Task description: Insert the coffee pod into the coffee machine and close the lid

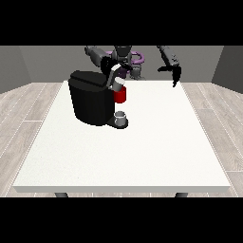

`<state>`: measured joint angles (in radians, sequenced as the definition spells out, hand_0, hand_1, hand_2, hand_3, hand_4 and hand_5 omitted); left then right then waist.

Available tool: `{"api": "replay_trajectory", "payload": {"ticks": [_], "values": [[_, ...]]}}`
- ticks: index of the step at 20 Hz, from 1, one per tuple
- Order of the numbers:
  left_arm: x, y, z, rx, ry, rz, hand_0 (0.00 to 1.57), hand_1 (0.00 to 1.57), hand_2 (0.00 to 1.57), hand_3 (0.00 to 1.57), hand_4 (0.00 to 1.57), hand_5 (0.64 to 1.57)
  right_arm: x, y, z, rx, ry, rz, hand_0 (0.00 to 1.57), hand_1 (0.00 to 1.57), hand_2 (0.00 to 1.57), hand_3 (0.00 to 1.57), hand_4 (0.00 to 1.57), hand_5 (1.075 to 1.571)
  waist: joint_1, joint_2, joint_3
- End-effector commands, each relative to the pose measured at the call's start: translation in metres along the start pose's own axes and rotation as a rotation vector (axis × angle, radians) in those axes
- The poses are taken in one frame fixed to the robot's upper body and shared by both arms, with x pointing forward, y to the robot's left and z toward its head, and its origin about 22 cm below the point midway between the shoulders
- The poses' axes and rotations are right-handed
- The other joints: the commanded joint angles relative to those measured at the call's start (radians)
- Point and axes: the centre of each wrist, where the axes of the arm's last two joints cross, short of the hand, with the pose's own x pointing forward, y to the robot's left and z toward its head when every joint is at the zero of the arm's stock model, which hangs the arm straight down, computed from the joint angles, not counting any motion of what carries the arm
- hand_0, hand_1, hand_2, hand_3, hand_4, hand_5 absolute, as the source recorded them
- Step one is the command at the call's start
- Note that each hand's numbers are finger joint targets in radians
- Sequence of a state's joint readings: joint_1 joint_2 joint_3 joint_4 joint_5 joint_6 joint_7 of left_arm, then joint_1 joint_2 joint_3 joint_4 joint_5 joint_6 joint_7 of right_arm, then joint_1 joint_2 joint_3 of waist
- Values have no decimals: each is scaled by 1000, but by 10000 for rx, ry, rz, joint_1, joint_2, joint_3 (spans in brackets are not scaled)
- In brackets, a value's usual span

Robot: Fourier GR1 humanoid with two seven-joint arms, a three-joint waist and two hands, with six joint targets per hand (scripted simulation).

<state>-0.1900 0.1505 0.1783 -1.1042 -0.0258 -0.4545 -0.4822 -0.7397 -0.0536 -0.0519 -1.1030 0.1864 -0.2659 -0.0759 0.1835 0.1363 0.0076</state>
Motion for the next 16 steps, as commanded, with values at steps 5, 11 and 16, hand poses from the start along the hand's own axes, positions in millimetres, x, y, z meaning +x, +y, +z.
{"api": "replay_trajectory", "payload": {"ticks": [5, 11, 16], "values": [[-1, 10, -15, 122, 98, -90, 0, 0, 0, 0, 319, 1571, 63, 54, -20, 1480, -1792, 1647, 0, 0, 0, 0, 455, 1571, 189, 181, -89], [-10, 11, -3, -183, 10, 73, 0, 0, 0, 0, 293, 1571, 63, 69, -16, 1534, -1797, 823, 0, 0, 0, 0, 407, 1571, 440, 139, -82], [-22, -3, 6, -147, -104, 394, 0, 0, 0, 0, 366, 1571, 34, 75, 6, 2950, -2031, 582, 0, 0, 0, 0, 474, 1571, 299, -5, -80]]}}
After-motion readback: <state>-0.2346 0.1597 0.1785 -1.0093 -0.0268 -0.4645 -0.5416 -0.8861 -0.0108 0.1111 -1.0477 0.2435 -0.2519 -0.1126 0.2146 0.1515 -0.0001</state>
